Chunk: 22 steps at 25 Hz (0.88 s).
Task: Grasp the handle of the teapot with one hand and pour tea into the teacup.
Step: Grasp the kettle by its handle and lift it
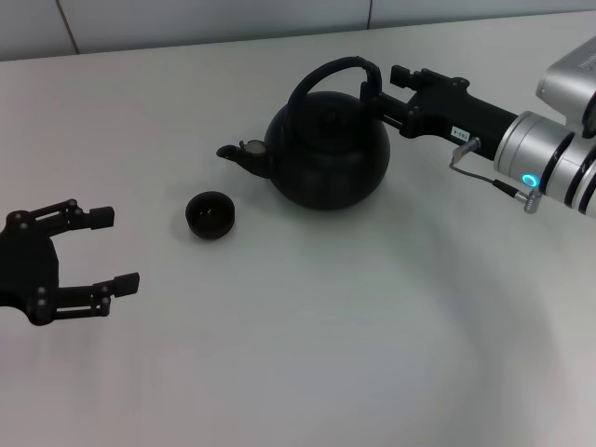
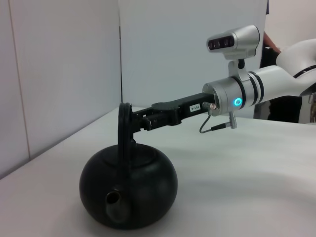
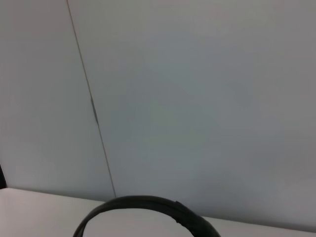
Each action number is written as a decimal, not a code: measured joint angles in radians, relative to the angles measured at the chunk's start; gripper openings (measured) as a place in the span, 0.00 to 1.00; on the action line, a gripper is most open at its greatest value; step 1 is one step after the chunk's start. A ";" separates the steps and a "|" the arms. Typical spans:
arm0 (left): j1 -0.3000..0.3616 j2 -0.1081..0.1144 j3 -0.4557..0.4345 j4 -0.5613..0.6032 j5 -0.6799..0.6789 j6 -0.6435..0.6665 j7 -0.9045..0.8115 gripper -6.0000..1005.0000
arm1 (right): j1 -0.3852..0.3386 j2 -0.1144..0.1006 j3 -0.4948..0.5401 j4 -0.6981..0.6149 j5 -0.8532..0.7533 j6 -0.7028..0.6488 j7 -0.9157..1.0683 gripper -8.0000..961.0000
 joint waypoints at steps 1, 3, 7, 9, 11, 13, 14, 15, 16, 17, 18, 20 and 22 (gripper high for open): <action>0.001 0.000 -0.006 0.000 0.000 0.002 0.000 0.86 | 0.006 0.000 -0.004 0.002 0.000 0.010 0.000 0.59; 0.002 -0.001 -0.010 0.001 0.000 0.004 0.000 0.86 | 0.008 0.000 -0.004 0.003 0.000 0.014 0.000 0.59; 0.003 -0.002 -0.013 0.003 0.001 0.003 0.000 0.86 | 0.014 0.000 0.002 0.004 0.000 0.018 0.000 0.59; 0.003 -0.003 -0.013 0.003 0.001 0.002 0.000 0.86 | 0.018 0.000 0.003 0.005 0.000 0.020 0.000 0.59; 0.003 -0.005 -0.014 0.003 0.001 0.001 0.000 0.86 | 0.023 0.000 0.002 0.005 0.000 0.029 0.000 0.59; 0.003 -0.006 -0.014 0.003 0.001 0.000 0.000 0.86 | 0.024 -0.001 0.000 0.005 0.000 0.031 0.000 0.59; 0.003 -0.006 -0.014 0.003 0.001 0.000 0.000 0.86 | 0.025 -0.001 -0.002 0.005 0.000 0.032 0.000 0.59; 0.003 -0.008 -0.014 0.003 0.001 0.000 0.000 0.86 | 0.025 -0.001 -0.003 0.005 0.000 0.032 0.000 0.59; 0.003 -0.009 -0.014 0.004 0.001 0.000 0.000 0.86 | 0.025 -0.001 -0.004 0.005 0.000 0.032 0.000 0.59; 0.004 -0.011 -0.014 0.005 0.001 0.000 0.000 0.86 | 0.025 -0.001 -0.004 0.005 0.000 0.032 0.000 0.59; 0.005 -0.012 -0.014 0.008 0.001 0.000 0.000 0.86 | 0.025 -0.002 -0.004 0.005 0.000 0.032 0.000 0.59; 0.008 -0.014 -0.014 0.013 0.001 0.000 0.000 0.86 | 0.025 -0.002 -0.005 0.005 0.000 0.032 0.000 0.59; 0.010 -0.015 -0.014 0.015 0.001 -0.001 0.000 0.86 | 0.026 -0.002 -0.006 0.005 -0.001 0.032 0.000 0.59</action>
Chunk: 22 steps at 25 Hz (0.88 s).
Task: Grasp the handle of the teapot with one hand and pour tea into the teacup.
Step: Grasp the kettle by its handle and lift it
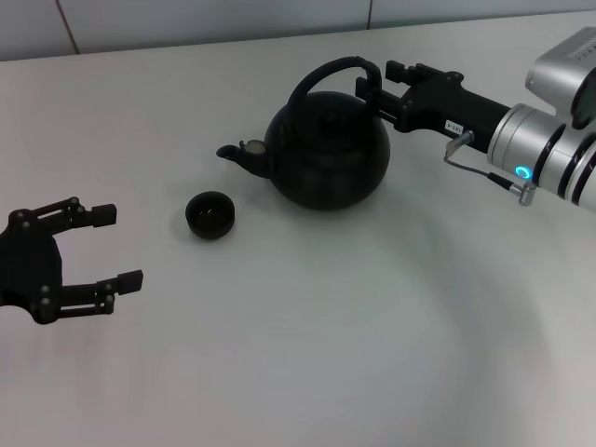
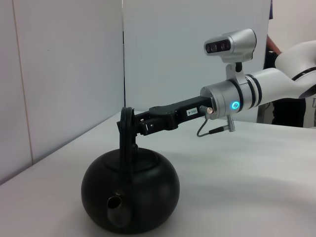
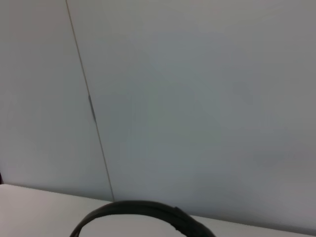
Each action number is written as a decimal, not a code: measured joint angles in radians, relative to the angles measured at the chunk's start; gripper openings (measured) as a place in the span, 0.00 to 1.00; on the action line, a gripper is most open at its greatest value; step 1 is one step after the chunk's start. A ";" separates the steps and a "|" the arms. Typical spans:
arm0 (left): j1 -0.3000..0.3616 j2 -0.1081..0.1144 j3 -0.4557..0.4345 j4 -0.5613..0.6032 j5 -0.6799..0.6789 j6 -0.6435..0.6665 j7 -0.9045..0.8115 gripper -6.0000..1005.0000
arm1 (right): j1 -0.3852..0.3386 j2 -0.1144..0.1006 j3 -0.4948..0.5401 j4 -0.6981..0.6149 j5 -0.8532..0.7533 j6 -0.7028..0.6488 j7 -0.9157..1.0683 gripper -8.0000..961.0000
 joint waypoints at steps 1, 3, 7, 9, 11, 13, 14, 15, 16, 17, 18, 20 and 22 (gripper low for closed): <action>0.000 0.000 0.000 0.000 0.000 0.000 0.000 0.86 | 0.000 0.000 -0.001 0.001 -0.001 0.000 -0.004 0.59; 0.000 0.000 0.000 0.001 0.000 0.000 0.000 0.86 | 0.001 0.000 -0.002 0.004 -0.001 0.000 -0.023 0.59; 0.000 0.000 0.000 0.001 0.000 -0.001 0.000 0.86 | 0.003 0.001 0.004 0.012 -0.001 0.000 -0.042 0.59; 0.001 0.000 0.000 0.004 0.000 0.000 0.000 0.86 | 0.004 0.001 0.007 0.014 -0.001 0.000 -0.042 0.47; 0.003 0.000 0.000 0.008 0.000 0.000 0.000 0.86 | 0.004 0.001 0.009 0.016 0.000 0.000 -0.042 0.35; 0.004 0.000 0.000 0.009 0.000 0.000 0.000 0.86 | 0.004 0.001 0.009 0.016 0.000 0.000 -0.042 0.25; 0.004 0.000 0.000 0.009 0.000 0.000 0.000 0.86 | 0.004 0.001 0.009 0.016 0.000 0.000 -0.042 0.20; 0.004 0.001 0.000 0.009 0.000 0.000 0.000 0.86 | 0.004 0.001 0.009 0.017 0.001 0.000 -0.042 0.15; 0.004 0.001 0.000 0.009 0.000 0.000 0.000 0.86 | 0.004 0.001 0.009 0.017 0.001 0.000 -0.042 0.15; 0.004 0.001 0.000 0.009 0.000 -0.001 0.000 0.86 | 0.004 0.001 0.009 0.018 0.001 0.000 -0.042 0.15; 0.005 0.001 0.000 0.009 0.000 -0.001 0.000 0.86 | 0.004 0.002 0.009 0.018 0.001 0.000 -0.042 0.15; 0.005 0.001 0.000 0.009 0.000 -0.001 0.000 0.86 | 0.005 0.002 0.009 0.018 0.002 0.000 -0.040 0.15; 0.005 0.001 0.000 0.009 0.000 -0.001 0.000 0.86 | 0.005 0.002 0.009 0.018 0.003 0.000 -0.039 0.15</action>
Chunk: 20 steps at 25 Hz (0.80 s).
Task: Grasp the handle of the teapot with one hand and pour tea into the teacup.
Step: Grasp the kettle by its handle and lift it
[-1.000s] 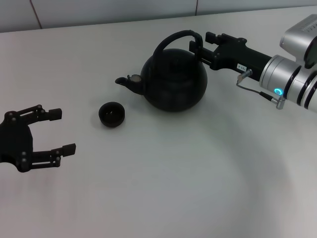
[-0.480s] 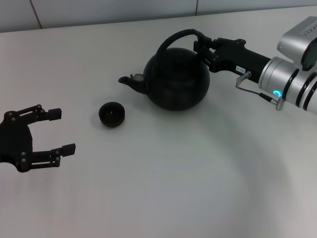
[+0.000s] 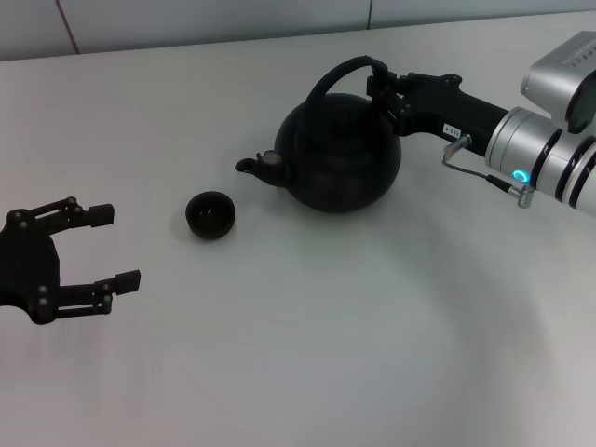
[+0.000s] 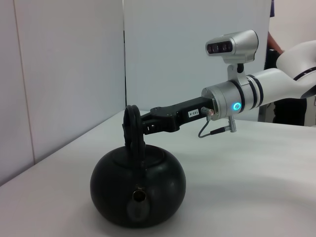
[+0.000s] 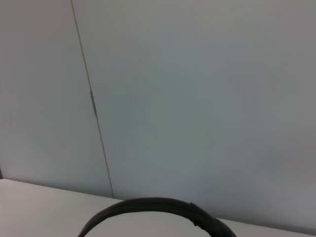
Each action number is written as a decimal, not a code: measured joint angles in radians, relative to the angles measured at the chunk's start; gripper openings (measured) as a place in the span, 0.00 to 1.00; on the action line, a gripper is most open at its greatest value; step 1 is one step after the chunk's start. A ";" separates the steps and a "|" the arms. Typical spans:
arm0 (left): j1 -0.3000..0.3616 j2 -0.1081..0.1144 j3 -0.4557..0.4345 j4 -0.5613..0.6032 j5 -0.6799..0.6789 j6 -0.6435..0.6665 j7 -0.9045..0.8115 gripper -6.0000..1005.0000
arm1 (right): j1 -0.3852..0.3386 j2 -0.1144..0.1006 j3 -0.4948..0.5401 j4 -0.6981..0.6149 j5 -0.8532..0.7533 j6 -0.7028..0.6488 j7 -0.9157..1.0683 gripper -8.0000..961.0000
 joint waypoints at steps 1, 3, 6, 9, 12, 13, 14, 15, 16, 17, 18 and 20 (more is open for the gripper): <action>0.000 0.000 0.000 0.000 0.000 0.000 0.000 0.86 | 0.000 0.000 0.000 0.000 0.000 0.000 0.000 0.15; 0.000 0.000 0.000 0.000 0.000 0.000 0.000 0.86 | 0.000 0.000 0.000 0.000 0.002 0.000 0.001 0.14; 0.001 0.000 0.000 0.000 0.000 0.000 0.000 0.86 | 0.000 0.000 -0.002 0.001 0.025 0.001 -0.001 0.14; 0.002 0.001 0.000 0.000 0.000 0.000 0.001 0.86 | 0.000 0.000 -0.007 0.003 0.048 0.000 -0.003 0.14; 0.002 0.001 0.000 0.000 0.000 0.001 0.001 0.86 | 0.000 0.000 -0.009 0.003 0.049 -0.004 -0.003 0.14; 0.002 0.001 0.000 0.000 0.000 0.001 0.001 0.86 | 0.000 0.000 -0.010 0.003 0.049 -0.004 -0.003 0.14; 0.003 0.002 0.000 0.000 0.000 0.001 0.001 0.86 | 0.000 0.000 -0.011 0.002 0.049 -0.004 -0.003 0.14; 0.003 0.002 0.000 0.000 0.000 0.001 0.001 0.86 | 0.001 0.000 -0.012 0.001 0.049 -0.005 -0.003 0.14; 0.003 0.002 0.000 0.000 0.000 0.001 0.001 0.86 | 0.001 0.000 -0.012 0.000 0.049 -0.007 -0.003 0.14; 0.003 0.002 0.000 0.000 0.000 0.001 0.001 0.86 | 0.002 0.000 -0.012 -0.003 0.049 -0.010 -0.003 0.14; 0.003 0.002 0.000 0.000 0.000 0.001 0.001 0.86 | 0.003 0.000 -0.012 -0.005 0.049 -0.013 -0.003 0.14; 0.003 0.003 0.000 0.000 0.000 0.001 0.001 0.86 | 0.005 -0.001 -0.012 -0.008 0.048 -0.018 -0.003 0.14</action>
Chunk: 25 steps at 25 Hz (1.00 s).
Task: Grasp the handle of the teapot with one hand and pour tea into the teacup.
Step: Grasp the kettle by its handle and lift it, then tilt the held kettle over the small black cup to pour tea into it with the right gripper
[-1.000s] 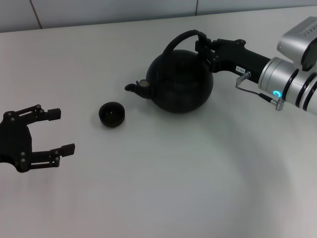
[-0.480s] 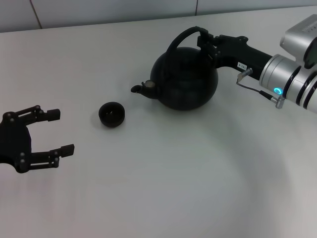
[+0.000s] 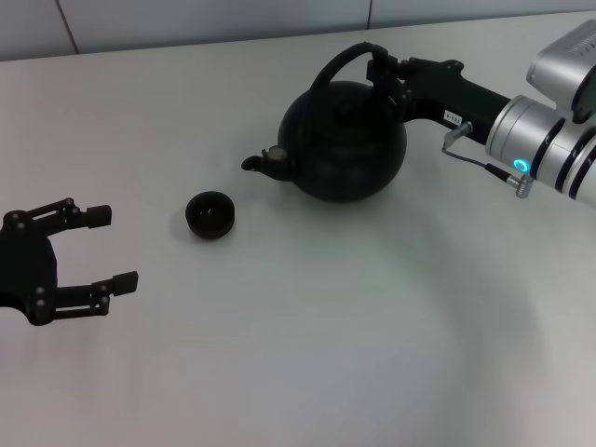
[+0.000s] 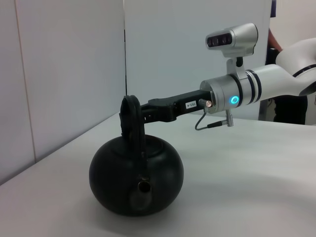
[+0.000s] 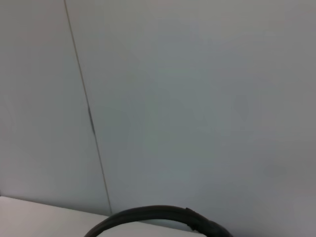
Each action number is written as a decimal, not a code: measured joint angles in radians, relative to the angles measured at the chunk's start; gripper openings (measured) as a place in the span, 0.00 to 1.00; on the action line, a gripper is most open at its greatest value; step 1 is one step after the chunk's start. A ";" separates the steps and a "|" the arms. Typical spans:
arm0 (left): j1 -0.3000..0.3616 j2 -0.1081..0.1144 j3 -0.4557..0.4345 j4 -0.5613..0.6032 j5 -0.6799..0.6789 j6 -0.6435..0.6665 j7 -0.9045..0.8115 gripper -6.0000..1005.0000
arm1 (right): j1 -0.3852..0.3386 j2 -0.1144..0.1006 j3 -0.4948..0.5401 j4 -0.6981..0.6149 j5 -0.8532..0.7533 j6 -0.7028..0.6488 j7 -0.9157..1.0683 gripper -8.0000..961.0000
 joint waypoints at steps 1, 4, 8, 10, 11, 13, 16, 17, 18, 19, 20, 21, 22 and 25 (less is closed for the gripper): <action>0.000 0.000 0.000 0.000 0.000 0.000 0.000 0.86 | 0.002 0.000 0.000 -0.001 -0.001 -0.003 0.000 0.14; 0.000 0.000 0.000 0.001 0.000 0.000 0.000 0.86 | 0.008 -0.001 0.000 -0.005 -0.003 -0.009 0.000 0.14; 0.000 0.000 -0.010 0.001 0.000 -0.002 0.008 0.86 | 0.012 -0.001 -0.009 -0.024 -0.005 -0.011 0.000 0.14; 0.001 -0.002 -0.019 0.002 0.000 -0.001 0.010 0.86 | 0.012 -0.002 -0.032 -0.045 -0.005 -0.012 0.003 0.14; 0.001 -0.002 -0.022 0.002 0.000 0.000 0.010 0.86 | 0.011 -0.003 -0.044 -0.056 -0.004 -0.013 0.006 0.14; 0.001 -0.002 -0.024 0.002 0.000 0.002 0.010 0.86 | 0.007 -0.003 -0.065 -0.083 -0.002 -0.013 0.010 0.14; 0.001 -0.002 -0.025 0.002 0.000 0.002 0.010 0.86 | 0.005 -0.003 -0.086 -0.118 -0.003 -0.013 0.017 0.14; 0.002 -0.002 -0.025 0.002 0.000 0.003 0.010 0.86 | 0.005 -0.004 -0.092 -0.128 -0.004 -0.012 0.020 0.14; 0.004 -0.002 -0.025 0.002 0.000 0.003 0.010 0.86 | 0.005 -0.004 -0.100 -0.140 -0.005 -0.010 0.023 0.14; 0.005 -0.003 -0.025 0.002 0.000 0.003 0.010 0.86 | 0.004 -0.005 -0.106 -0.150 -0.005 -0.007 0.025 0.14; 0.006 -0.003 -0.025 0.002 0.000 0.003 0.010 0.86 | 0.004 -0.005 -0.111 -0.158 -0.006 -0.006 0.026 0.14; 0.007 -0.003 -0.025 0.002 0.000 0.003 0.010 0.86 | 0.004 -0.006 -0.114 -0.165 -0.007 -0.005 0.027 0.14; 0.007 -0.003 -0.025 0.002 0.000 0.004 0.010 0.86 | 0.005 -0.006 -0.114 -0.172 -0.007 -0.004 0.027 0.14; 0.008 -0.003 -0.025 0.002 0.000 0.004 0.010 0.86 | 0.007 -0.007 -0.115 -0.195 -0.022 -0.002 0.027 0.14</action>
